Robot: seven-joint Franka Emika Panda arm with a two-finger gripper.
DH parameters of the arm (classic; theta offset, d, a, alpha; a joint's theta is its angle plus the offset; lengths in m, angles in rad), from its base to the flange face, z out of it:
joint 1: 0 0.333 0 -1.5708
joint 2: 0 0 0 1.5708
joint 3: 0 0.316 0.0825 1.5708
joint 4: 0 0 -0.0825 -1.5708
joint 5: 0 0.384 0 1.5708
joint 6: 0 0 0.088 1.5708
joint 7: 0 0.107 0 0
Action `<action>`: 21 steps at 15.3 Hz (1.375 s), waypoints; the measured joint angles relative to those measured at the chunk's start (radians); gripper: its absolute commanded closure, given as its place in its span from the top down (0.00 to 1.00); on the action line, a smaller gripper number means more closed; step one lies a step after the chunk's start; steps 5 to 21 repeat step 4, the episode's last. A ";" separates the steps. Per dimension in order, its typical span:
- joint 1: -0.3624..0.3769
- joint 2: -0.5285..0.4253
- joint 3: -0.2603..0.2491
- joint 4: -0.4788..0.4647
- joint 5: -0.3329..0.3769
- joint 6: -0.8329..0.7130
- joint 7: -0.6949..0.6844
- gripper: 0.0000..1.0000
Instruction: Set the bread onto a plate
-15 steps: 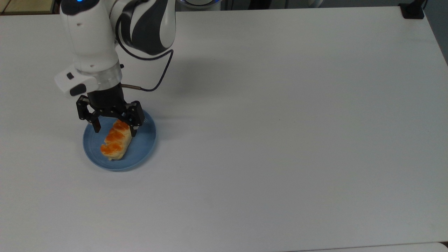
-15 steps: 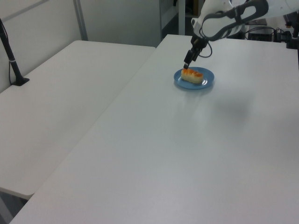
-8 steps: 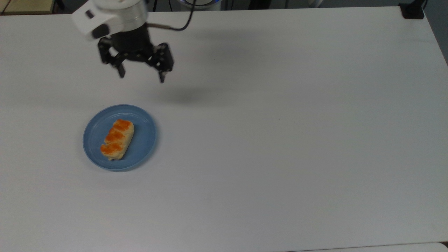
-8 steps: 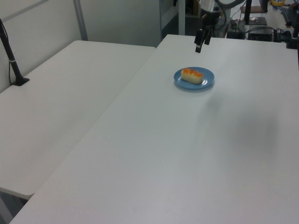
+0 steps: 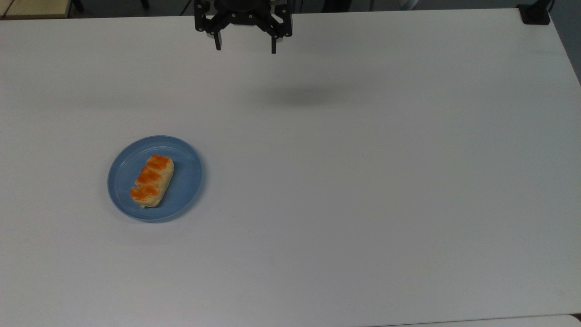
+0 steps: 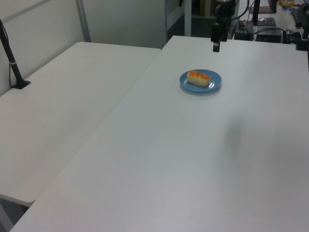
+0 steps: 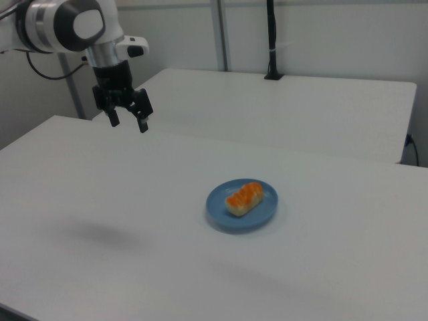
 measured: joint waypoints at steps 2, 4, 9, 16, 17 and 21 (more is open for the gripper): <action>0.000 -0.002 0.004 0.000 0.000 -0.002 0.000 1.00; -0.003 -0.002 0.004 0.000 0.000 -0.002 0.000 1.00; -0.003 -0.002 0.004 0.000 0.000 -0.002 0.000 1.00; -0.003 -0.002 0.004 0.000 0.000 -0.002 0.000 1.00; -0.003 -0.002 0.004 0.000 0.000 -0.002 0.000 1.00; -0.003 -0.002 0.004 0.000 0.000 -0.002 0.000 1.00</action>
